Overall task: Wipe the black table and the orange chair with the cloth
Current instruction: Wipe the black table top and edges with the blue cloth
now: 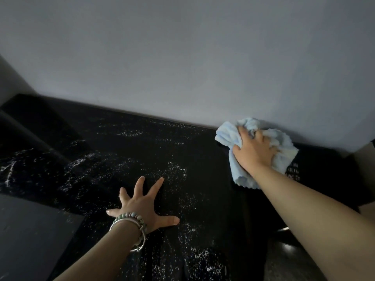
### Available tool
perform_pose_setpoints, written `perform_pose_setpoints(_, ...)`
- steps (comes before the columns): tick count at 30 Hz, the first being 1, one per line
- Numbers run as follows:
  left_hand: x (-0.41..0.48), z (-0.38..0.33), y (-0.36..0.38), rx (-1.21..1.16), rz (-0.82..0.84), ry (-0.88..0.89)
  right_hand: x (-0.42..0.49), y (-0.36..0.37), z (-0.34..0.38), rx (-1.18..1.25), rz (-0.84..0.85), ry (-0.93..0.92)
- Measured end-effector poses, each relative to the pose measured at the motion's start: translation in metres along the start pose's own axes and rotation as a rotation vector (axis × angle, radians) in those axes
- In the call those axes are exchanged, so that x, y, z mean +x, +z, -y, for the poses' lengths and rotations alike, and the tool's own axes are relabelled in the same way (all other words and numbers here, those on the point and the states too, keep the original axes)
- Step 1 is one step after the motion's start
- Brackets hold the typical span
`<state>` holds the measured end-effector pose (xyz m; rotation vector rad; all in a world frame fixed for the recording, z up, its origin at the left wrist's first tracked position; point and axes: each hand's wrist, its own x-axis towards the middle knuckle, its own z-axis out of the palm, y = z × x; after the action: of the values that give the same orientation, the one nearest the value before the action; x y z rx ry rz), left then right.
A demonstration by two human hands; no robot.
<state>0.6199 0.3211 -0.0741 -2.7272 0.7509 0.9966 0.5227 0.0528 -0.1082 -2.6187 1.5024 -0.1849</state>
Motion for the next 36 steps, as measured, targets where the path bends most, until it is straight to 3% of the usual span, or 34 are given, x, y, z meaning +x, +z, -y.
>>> perform_pose_setpoints(2,0.0,0.0,0.0,-0.006,-0.002,0.0,-0.006,-0.001,0.02,0.001,0.026,-0.002)
perform_pose_setpoints(5,-0.002,0.002,0.002,-0.012,-0.016,0.008,-0.047,0.003,0.031,-0.001,0.055,-0.235)
perform_pose_setpoints(10,-0.012,0.015,0.016,0.071,-0.091,0.089,-0.105,0.002,0.012,0.038,-0.05,-0.591)
perform_pose_setpoints(11,-0.016,0.019,0.02,0.089,-0.102,0.108,-0.093,0.0,0.008,0.025,-0.047,-0.542)
perform_pose_setpoints(14,-0.03,0.027,0.033,0.107,-0.113,0.137,-0.062,-0.011,0.012,0.12,0.063,-0.145)
perform_pose_setpoints(16,-0.04,0.029,0.043,0.118,-0.129,0.144,-0.072,-0.015,0.028,0.14,0.04,-0.049)
perform_pose_setpoints(18,-0.047,0.03,0.051,0.128,-0.158,0.152,-0.107,-0.009,0.044,0.123,0.051,-0.2)
perform_pose_setpoints(20,-0.052,0.033,0.056,0.126,-0.197,0.163,-0.146,0.0,0.046,0.114,0.01,-0.534)
perform_pose_setpoints(22,-0.056,0.035,0.058,0.116,-0.219,0.175,-0.155,0.003,0.035,0.049,-0.007,-0.735)
perform_pose_setpoints(24,-0.06,0.038,0.061,0.104,-0.213,0.175,-0.131,-0.003,0.027,-0.02,0.037,-0.573)
perform_pose_setpoints(26,-0.065,0.04,0.065,0.081,-0.204,0.171,-0.109,-0.012,0.023,0.087,0.077,-0.15)
perform_pose_setpoints(28,-0.071,0.043,0.07,0.064,-0.205,0.171,-0.115,-0.02,0.029,0.119,0.061,-0.029)
perform_pose_setpoints(33,-0.082,0.043,0.078,0.06,-0.243,0.179,-0.204,-0.01,0.022,0.102,0.086,-0.688)
perform_pose_setpoints(35,-0.086,0.043,0.081,0.052,-0.244,0.174,-0.203,-0.012,0.007,0.03,0.055,-0.794)
perform_pose_setpoints(36,-0.089,0.044,0.083,0.05,-0.238,0.174,-0.194,-0.012,0.003,-0.013,0.014,-0.761)
